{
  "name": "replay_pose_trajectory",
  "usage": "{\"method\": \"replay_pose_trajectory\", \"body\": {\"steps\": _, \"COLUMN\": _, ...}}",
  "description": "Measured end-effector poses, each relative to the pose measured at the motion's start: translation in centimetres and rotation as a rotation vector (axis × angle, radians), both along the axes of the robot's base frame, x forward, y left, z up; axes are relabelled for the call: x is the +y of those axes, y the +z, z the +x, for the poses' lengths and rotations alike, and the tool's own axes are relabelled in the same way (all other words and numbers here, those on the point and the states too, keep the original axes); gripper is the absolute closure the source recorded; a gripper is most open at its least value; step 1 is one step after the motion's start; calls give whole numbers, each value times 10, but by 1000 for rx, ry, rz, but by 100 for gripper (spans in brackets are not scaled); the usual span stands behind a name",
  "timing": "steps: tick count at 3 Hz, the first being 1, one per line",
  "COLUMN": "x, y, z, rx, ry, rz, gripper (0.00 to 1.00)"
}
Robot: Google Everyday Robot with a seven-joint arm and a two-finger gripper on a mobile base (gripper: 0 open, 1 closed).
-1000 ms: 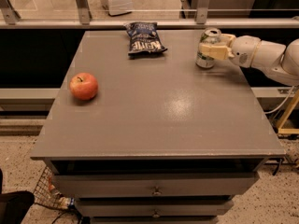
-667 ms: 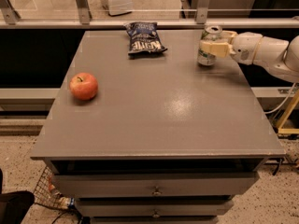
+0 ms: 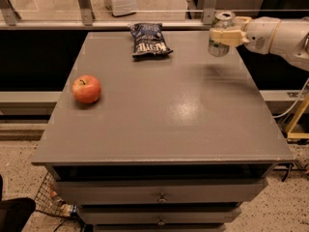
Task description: Pick 7up can
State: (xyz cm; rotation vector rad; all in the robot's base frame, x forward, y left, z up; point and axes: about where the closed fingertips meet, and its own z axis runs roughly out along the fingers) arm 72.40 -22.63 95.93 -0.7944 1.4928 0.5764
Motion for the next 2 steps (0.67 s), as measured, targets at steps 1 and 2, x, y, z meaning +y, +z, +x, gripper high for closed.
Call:
{"method": "replay_pose_trajectory", "body": {"steps": 1, "x": 3, "y": 21, "z": -5, "rx": -17, "ry": -6, "rz": -19, "gripper": 100}}
{"method": "replay_pose_trajectory", "body": {"steps": 2, "x": 8, "y": 38, "z": -7, "rx": -33, "ry": -5, "rz": -34, "gripper": 100}}
